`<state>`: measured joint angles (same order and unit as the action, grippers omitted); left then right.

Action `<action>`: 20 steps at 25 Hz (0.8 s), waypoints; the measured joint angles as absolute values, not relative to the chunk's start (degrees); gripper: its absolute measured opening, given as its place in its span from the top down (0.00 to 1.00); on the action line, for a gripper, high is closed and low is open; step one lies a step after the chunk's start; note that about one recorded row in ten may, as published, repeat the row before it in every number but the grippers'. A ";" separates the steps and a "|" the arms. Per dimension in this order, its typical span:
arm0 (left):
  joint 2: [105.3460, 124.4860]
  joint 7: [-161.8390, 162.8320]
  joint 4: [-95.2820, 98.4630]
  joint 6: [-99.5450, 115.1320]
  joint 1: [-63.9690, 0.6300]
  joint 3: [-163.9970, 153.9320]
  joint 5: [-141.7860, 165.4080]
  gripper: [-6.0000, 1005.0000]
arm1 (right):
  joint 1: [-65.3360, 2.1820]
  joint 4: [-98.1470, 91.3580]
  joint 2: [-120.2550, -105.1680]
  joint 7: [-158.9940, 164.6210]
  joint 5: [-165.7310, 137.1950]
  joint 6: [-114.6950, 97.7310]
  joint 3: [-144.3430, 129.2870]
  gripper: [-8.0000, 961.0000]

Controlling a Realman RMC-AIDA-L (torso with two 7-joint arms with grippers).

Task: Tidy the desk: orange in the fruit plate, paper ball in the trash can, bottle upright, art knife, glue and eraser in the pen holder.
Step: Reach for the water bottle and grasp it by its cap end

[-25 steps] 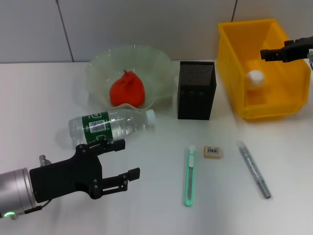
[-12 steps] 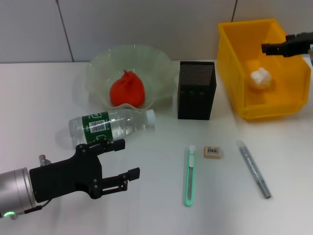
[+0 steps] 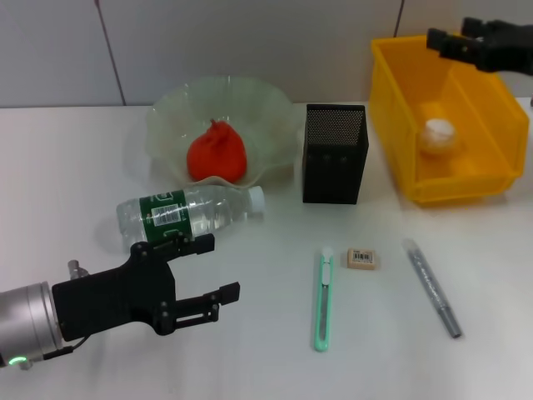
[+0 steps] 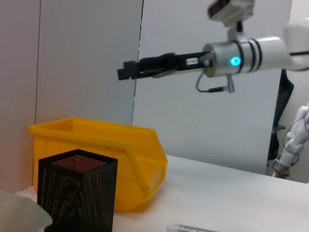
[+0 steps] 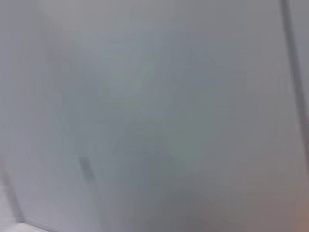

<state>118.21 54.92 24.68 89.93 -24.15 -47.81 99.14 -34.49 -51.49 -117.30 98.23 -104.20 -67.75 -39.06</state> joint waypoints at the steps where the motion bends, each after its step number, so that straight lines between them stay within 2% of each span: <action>1: 118.21 54.92 24.72 89.93 -24.17 -47.81 99.14 0.21 | -33.99 -49.94 -117.13 96.36 -102.34 -69.87 -39.05 0.19; 9: 118.21 54.92 24.81 89.98 -24.40 -47.81 99.14 0.21 | -30.27 -38.61 -116.29 83.41 -97.57 -85.30 -39.01 0.19; 18: 118.15 55.00 24.99 90.03 -24.88 -47.83 99.14 0.21 | -26.49 -36.17 -116.26 77.62 -102.21 -93.46 -39.46 0.19; 20: 118.07 55.23 25.03 89.94 -25.05 -47.96 99.28 0.21 | -25.39 -36.08 -116.70 75.11 -104.65 -94.62 -39.46 0.19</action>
<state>118.07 55.23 25.03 89.94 -25.05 -47.96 99.28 -25.39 -36.08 -116.70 75.11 -104.65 -94.62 -39.46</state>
